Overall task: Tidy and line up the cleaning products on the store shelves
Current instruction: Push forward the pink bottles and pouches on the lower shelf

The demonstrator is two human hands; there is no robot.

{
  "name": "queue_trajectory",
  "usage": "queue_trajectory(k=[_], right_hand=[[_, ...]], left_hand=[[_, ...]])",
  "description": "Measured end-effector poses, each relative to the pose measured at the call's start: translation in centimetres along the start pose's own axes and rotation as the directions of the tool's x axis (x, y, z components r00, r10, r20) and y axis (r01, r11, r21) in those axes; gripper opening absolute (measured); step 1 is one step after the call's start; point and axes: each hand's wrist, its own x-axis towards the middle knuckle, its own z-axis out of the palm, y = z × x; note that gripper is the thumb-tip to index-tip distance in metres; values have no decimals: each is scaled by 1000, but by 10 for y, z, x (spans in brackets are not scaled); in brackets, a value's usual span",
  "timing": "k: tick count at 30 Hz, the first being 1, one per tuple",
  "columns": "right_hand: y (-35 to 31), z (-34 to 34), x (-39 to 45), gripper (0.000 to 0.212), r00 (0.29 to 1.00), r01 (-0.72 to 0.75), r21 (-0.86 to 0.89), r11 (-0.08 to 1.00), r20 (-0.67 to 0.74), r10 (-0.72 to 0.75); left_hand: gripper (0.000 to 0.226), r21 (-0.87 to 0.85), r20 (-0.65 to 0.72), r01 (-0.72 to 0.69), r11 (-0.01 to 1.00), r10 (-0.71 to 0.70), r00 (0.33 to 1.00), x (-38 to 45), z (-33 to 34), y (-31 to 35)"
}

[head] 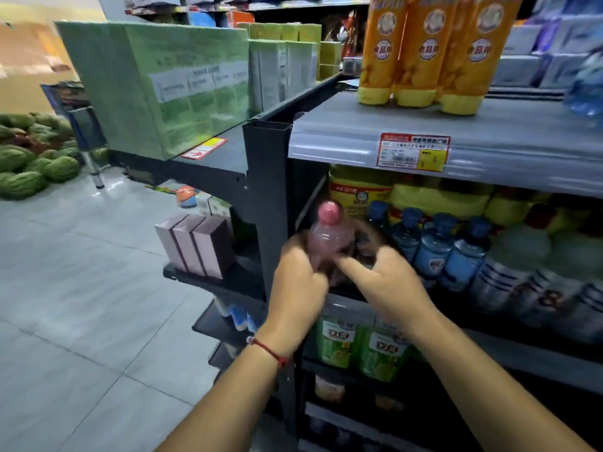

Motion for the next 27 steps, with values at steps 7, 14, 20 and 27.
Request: queue_trajectory(k=[7, 14, 20, 27], right_hand=[[-8, 23, -64, 46, 984, -179, 389, 904, 49, 173], [-10, 75, -149, 24, 945, -324, 363, 874, 82, 316], [-5, 110, -205, 42, 909, -415, 104, 904, 21, 415], [0, 116, -246, 39, 850, -525, -8, 851, 36, 525]], left_hand=[[38, -407, 158, 31, 913, 37, 987, -61, -64, 11], [51, -616, 388, 491, 616, -305, 870, -119, -66, -34], [77, -590, 691, 796, 137, -424, 586, -157, -62, -61], [74, -439, 768, 896, 64, -490, 412, -194, -54, -85]])
